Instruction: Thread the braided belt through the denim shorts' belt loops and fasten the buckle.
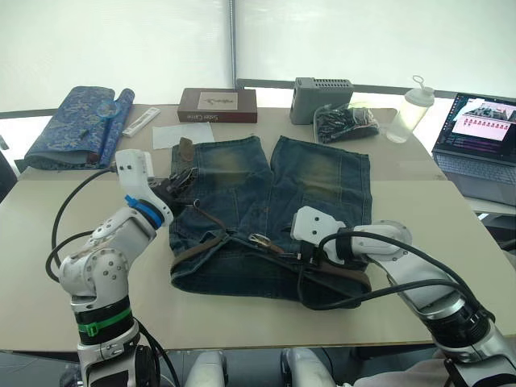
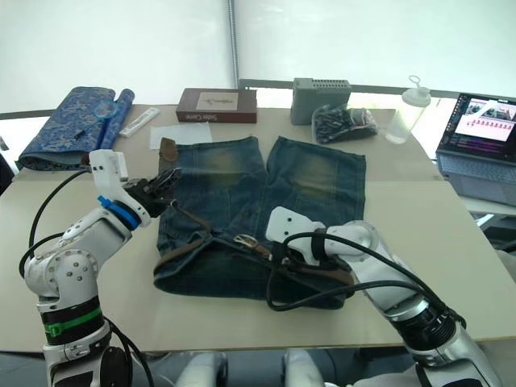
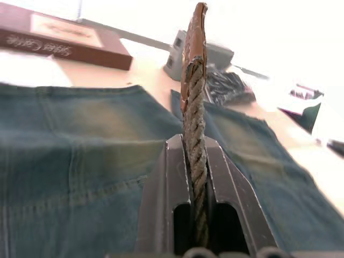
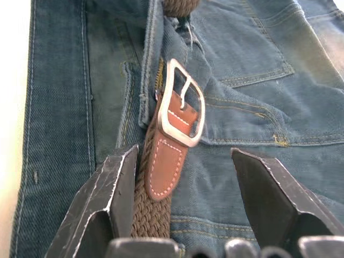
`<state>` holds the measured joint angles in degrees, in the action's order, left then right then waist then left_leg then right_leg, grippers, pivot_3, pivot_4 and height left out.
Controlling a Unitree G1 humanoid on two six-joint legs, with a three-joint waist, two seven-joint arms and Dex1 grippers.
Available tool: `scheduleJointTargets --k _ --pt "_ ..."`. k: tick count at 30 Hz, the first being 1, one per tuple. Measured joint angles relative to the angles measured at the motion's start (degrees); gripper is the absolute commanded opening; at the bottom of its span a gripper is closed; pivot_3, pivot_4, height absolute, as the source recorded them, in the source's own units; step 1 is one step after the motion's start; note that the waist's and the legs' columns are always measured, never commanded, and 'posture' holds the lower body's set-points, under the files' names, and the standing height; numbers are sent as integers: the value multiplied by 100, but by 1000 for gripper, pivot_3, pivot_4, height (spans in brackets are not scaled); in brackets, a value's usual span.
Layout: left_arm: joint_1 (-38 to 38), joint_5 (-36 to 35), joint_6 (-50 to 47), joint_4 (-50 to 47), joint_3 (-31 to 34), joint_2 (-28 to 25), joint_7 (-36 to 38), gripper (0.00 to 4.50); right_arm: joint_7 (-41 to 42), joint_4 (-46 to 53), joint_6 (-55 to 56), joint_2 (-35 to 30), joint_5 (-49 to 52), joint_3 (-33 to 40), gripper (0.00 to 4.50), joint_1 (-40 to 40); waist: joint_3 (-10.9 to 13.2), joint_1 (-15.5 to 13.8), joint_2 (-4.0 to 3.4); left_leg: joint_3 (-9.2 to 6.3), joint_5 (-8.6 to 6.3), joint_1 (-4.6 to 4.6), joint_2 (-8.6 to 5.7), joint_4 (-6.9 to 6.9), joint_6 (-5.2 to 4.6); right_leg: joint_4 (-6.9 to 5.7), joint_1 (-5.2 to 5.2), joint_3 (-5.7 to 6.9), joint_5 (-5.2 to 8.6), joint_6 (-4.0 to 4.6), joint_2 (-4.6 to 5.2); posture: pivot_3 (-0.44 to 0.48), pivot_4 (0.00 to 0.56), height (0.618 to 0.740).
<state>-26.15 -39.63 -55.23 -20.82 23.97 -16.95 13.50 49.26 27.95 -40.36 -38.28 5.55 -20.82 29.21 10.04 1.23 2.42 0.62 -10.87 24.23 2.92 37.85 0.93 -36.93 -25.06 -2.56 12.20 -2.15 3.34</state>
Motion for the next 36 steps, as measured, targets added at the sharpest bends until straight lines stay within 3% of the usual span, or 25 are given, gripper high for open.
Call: scheduleJointTargets --k 11,19,33,36 --pt "530 -12 -33 -555 -879 -447 161 0 -212 -128 -217 50 -426 -335 3052 86 1 -43 4 1 3 4 -3 0 5 12 1 0 4 15 3 0 150 718" --pt "537 6 19 -557 -1044 -509 172 0 46 230 -360 -137 -337 -403 3052 -103 1 -38 4 0 3 4 -3 0 5 13 1 0 4 14 2 0 150 718" --pt "442 1 22 -523 -1047 -544 181 0 7 -2 -235 -176 -764 -794 3052 -121 2 -40 5 0 3 4 -3 0 5 15 1 0 6 20 3 0 150 718" --pt "444 5 22 -526 -1066 -571 183 0 -48 -47 -255 -92 -852 -849 2244 -121 2 -39 5 0 3 3 -3 0 5 15 1 0 7 23 2 0 150 718"
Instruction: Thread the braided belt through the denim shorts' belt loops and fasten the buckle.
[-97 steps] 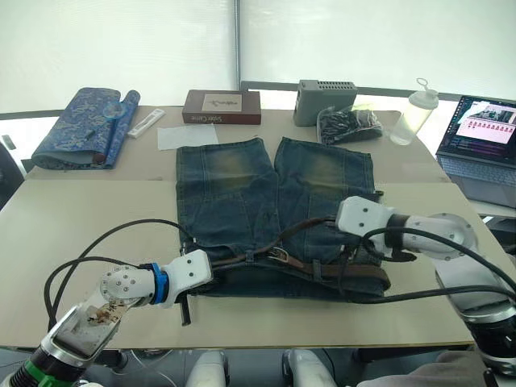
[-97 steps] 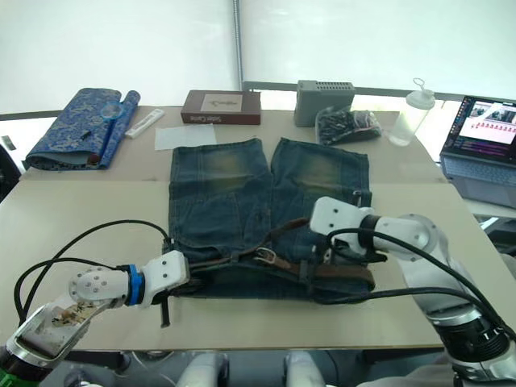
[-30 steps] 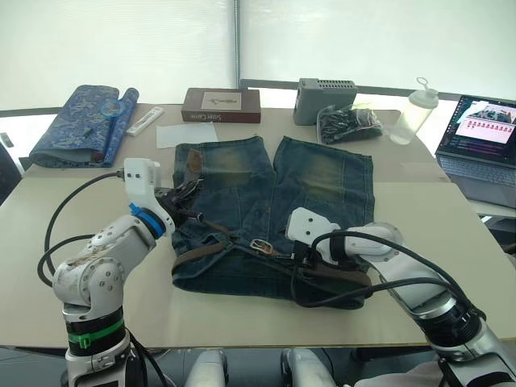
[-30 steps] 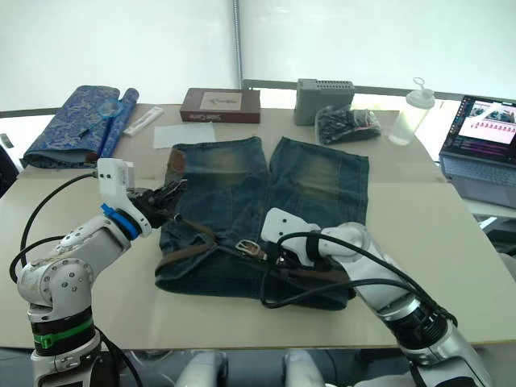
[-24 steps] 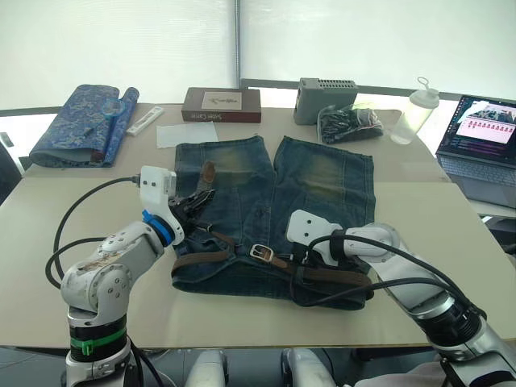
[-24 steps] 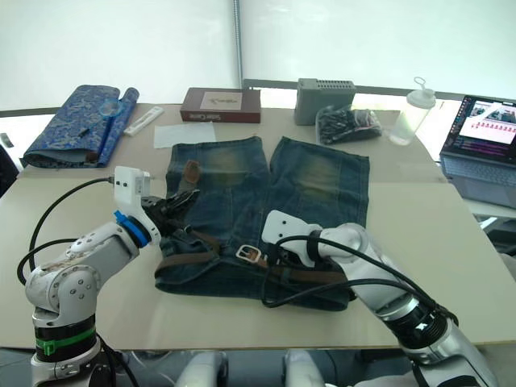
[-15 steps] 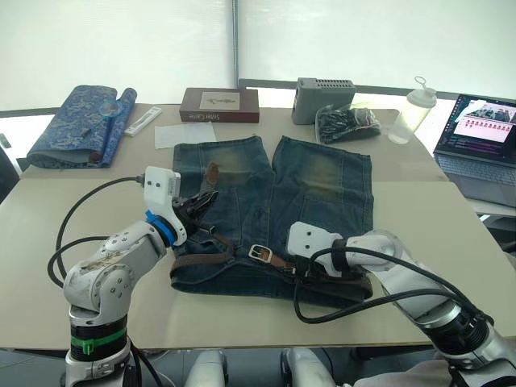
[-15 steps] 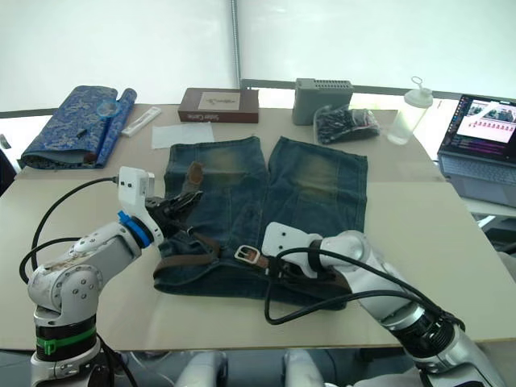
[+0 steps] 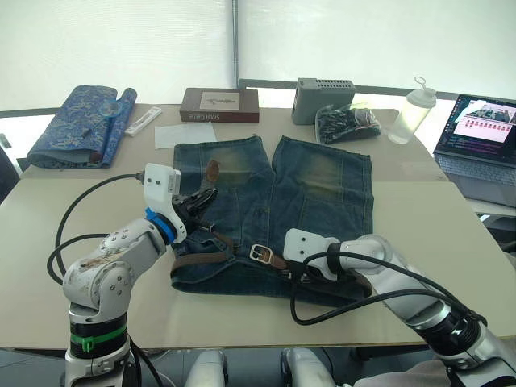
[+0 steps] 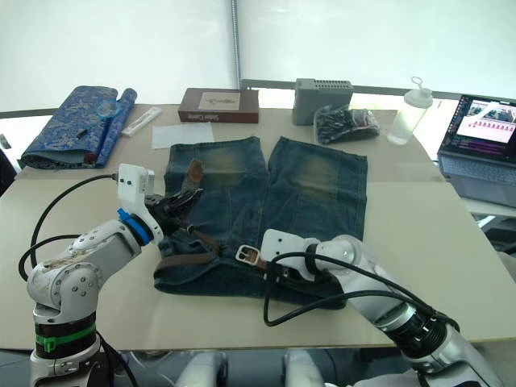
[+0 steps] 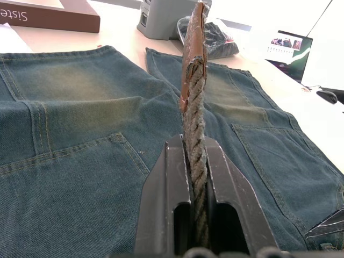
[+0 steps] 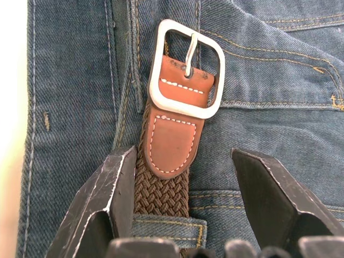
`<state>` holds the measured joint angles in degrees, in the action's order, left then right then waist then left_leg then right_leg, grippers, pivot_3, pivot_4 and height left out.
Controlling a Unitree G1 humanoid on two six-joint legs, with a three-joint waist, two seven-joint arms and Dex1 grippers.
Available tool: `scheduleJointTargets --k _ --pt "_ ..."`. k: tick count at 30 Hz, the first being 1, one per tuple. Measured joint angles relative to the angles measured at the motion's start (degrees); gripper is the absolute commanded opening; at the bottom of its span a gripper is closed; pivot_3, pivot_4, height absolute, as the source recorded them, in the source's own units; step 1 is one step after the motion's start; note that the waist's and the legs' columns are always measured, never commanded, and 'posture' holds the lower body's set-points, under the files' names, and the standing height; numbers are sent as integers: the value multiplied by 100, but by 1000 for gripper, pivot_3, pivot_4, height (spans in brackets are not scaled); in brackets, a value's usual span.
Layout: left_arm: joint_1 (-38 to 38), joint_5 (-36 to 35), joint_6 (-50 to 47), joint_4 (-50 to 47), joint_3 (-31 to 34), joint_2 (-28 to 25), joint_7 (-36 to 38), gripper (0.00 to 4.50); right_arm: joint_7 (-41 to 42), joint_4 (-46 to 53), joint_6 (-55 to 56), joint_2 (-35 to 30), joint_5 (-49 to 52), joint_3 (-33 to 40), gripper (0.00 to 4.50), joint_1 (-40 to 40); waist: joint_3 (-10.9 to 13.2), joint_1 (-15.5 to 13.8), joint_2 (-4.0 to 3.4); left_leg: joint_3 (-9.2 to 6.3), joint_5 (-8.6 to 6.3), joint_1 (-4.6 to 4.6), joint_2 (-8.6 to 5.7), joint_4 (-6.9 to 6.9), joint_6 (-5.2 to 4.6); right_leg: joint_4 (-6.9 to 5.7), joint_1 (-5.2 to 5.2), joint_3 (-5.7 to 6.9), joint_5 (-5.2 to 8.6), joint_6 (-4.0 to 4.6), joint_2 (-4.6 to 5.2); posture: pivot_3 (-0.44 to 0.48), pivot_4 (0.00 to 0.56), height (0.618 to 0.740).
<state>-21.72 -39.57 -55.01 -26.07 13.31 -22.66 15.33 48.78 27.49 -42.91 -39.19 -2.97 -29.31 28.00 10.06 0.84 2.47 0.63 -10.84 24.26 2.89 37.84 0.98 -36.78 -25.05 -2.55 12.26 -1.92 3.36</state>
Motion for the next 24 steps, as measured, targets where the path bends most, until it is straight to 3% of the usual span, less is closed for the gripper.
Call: scheduleJointTargets --k 6,7,16,24 --pt "56 54 28 -12 -105 -107 66 0 -64 10 -229 60 -23 -40 150 -3 0 0 0 0 0 0 0 0 0 1 0 0 1 2 0 0 150 718" --pt "67 69 38 -12 -106 -130 81 0 -70 44 -264 59 -22 11 10 -3 0 0 0 0 0 -1 0 0 0 0 0 0 1 3 0 0 150 718" --pt "241 256 257 -10 -321 -372 291 0 -295 389 -1034 228 327 675 10 -296 0 -25 2 1 0 4 -2 0 0 5 0 0 4 8 3 0 150 718" --pt "552 1301 1015 -184 -1822 -1510 1275 0 -685 740 -1949 740 961 1542 10 -547 1 -15 2 3 -1 5 0 0 1 6 -6 -1 8 15 4 0 150 718"
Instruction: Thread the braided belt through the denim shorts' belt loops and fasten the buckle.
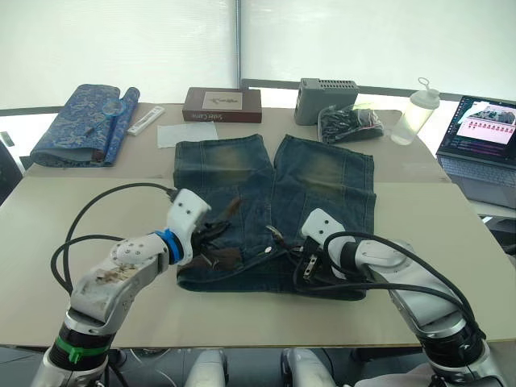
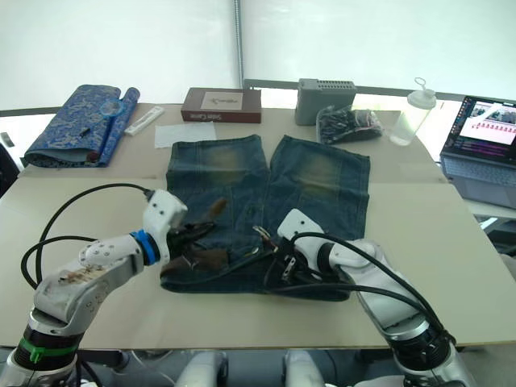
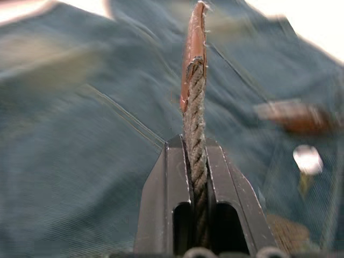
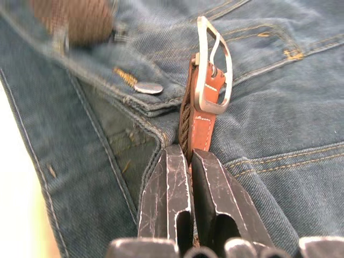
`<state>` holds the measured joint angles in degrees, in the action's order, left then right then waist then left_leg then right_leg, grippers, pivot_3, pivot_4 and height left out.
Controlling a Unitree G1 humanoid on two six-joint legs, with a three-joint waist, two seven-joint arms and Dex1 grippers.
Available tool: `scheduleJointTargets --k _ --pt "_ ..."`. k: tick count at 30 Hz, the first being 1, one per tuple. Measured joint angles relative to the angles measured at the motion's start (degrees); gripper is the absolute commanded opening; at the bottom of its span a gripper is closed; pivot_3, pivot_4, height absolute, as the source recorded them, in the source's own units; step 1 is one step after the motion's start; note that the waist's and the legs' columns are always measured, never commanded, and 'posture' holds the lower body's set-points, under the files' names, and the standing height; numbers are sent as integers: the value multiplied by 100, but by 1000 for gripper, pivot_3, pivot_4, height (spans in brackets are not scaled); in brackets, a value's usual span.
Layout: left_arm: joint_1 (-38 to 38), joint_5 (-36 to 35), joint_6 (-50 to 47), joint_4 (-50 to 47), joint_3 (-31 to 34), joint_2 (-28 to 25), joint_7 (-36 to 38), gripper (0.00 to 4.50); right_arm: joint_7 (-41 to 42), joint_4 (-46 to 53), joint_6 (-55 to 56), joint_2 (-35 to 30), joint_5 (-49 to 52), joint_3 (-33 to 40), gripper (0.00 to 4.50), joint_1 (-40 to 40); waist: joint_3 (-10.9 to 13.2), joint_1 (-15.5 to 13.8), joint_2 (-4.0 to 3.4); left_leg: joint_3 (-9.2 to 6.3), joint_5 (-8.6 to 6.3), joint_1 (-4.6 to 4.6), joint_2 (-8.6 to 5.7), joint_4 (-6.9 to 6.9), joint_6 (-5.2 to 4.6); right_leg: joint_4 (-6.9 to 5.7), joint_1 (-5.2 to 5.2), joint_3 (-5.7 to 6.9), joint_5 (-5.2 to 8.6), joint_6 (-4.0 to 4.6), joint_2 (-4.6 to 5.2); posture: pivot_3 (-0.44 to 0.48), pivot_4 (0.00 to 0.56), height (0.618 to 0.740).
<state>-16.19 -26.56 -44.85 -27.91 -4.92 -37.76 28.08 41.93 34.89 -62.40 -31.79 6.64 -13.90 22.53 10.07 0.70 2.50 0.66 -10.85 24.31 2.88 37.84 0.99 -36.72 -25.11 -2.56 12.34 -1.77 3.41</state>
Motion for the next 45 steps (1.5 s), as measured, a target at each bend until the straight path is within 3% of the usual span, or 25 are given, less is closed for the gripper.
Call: scheduleJointTargets --k 5,16,25,38,45 --pt "-79 933 553 37 -943 -452 439 0 -230 113 -247 178 316 231 10 -48 0 -5 0 1 0 5 1 0 0 3 -3 0 0 1 3 0 150 718" --pt "-540 2036 980 683 -1739 255 495 0 -543 338 -202 63 605 170 10 -104 0 1 0 1 0 11 0 -3 -1 8 -4 1 2 -4 2 0 150 718" --pt "-552 2299 1319 933 -1602 567 500 0 -456 276 531 -587 401 -422 10 -68 0 0 0 0 0 9 -1 -3 -1 8 -3 1 1 -5 2 0 150 718" --pt "-319 2422 2108 890 -1326 636 704 0 -345 47 738 -493 434 -559 10 180 0 11 0 0 0 7 1 -2 -2 4 -2 1 0 -6 0 0 150 718" --pt "-417 2653 2639 1482 -1401 1216 636 0 -96 -244 1411 -698 122 -926 10 327 0 12 0 1 1 6 0 -2 -2 4 -1 1 -2 -9 0 0 150 718"
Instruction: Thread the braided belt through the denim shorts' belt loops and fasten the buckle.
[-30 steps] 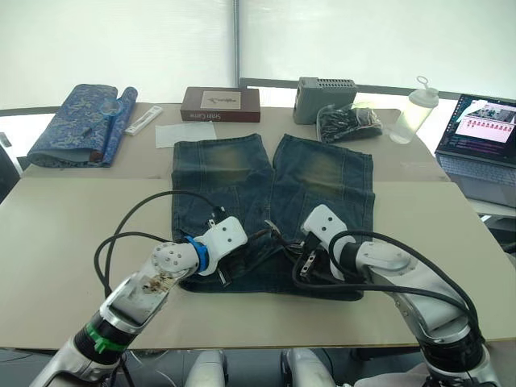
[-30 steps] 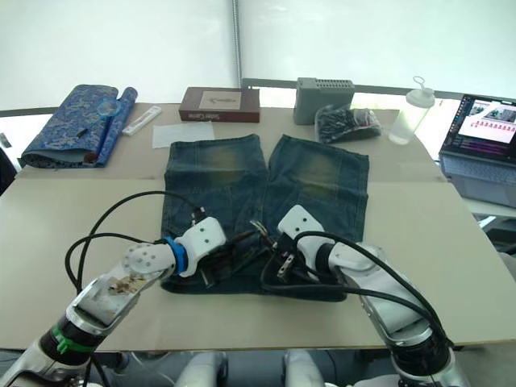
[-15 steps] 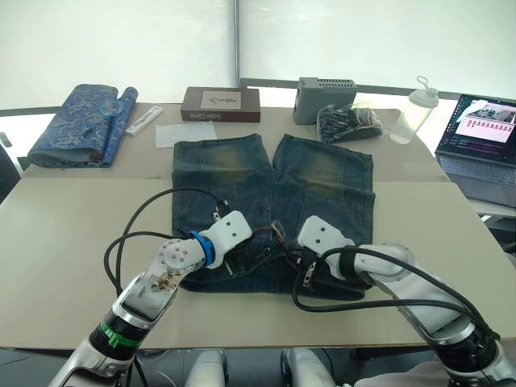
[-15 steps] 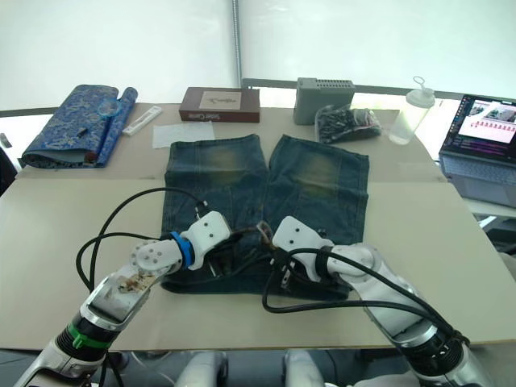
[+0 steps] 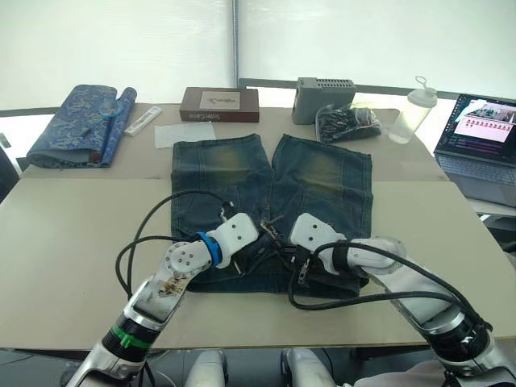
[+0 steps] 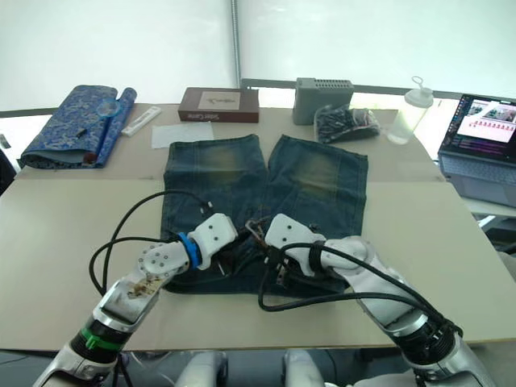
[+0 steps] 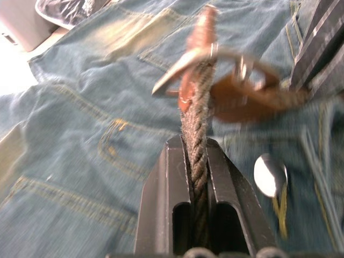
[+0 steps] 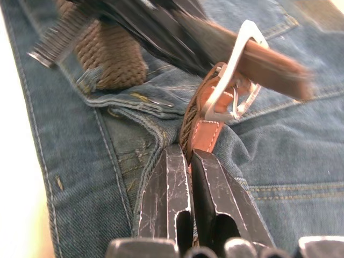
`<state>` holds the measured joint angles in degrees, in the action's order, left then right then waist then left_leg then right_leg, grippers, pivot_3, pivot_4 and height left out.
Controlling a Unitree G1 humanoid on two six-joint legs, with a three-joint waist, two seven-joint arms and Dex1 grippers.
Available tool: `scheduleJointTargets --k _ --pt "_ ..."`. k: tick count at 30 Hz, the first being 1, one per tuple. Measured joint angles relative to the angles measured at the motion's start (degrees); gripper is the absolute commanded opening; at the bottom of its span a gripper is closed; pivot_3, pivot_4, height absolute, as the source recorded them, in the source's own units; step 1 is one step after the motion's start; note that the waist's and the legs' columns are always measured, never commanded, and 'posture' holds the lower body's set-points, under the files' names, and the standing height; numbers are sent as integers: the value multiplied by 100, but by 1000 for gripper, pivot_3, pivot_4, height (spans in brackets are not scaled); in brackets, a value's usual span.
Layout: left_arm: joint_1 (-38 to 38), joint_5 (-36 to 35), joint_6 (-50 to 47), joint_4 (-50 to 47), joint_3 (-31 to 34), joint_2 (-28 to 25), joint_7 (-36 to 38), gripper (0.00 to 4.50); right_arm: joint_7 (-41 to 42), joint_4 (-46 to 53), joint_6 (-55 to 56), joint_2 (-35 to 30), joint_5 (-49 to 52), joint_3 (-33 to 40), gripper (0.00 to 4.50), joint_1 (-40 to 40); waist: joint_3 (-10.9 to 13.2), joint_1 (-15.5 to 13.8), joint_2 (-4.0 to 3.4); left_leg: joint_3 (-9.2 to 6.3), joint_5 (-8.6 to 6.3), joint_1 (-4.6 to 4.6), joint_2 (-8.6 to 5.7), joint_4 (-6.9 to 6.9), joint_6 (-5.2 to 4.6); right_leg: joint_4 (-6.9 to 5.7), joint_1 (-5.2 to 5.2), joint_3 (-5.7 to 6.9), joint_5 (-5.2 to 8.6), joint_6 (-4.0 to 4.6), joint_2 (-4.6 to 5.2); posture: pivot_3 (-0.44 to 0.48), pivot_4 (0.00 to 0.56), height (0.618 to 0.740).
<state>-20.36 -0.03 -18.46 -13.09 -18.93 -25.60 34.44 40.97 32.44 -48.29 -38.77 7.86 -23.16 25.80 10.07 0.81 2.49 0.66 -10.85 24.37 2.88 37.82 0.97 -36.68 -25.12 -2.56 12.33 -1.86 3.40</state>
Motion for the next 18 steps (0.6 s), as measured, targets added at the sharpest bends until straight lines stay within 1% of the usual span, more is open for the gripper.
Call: scheduleJointTargets --k 4,6,8,9,14,16,18 --pt "-16 136 288 254 -57 29 100 0 218 -136 618 -329 -416 -303 10 24 0 3 0 0 0 -1 0 0 0 -2 0 0 -1 -3 0 0 150 718" --pt "-19 220 411 317 -65 29 137 0 299 -200 836 -387 -516 -328 10 17 0 0 0 0 0 0 0 0 0 -1 0 -1 -1 -2 0 0 150 718" --pt "-23 243 577 387 -64 26 175 0 393 -223 970 -428 -532 -272 811 -12 0 -8 0 1 0 0 0 0 0 0 1 -1 -1 -2 1 0 150 718" --pt "-23 255 603 401 -56 32 176 0 433 -230 1017 -414 -460 -175 1119 -42 0 -9 0 1 0 0 0 1 0 0 1 -1 -2 -3 1 0 150 718" --pt "116 273 733 398 -22 65 192 0 708 92 1035 -326 439 1005 2813 -284 0 -14 0 0 0 1 0 1 0 -1 2 -1 -11 -20 1 0 150 718" --pt "125 272 731 397 -15 89 196 0 651 169 1052 -289 528 1324 2813 -309 0 -14 0 0 0 -1 0 1 0 -1 4 0 -9 -17 1 0 150 718" --pt "131 273 731 394 7 92 202 0 618 164 1197 -289 479 1381 2813 -373 0 -14 0 0 0 -3 0 1 0 -2 4 0 -6 -11 0 0 150 718"
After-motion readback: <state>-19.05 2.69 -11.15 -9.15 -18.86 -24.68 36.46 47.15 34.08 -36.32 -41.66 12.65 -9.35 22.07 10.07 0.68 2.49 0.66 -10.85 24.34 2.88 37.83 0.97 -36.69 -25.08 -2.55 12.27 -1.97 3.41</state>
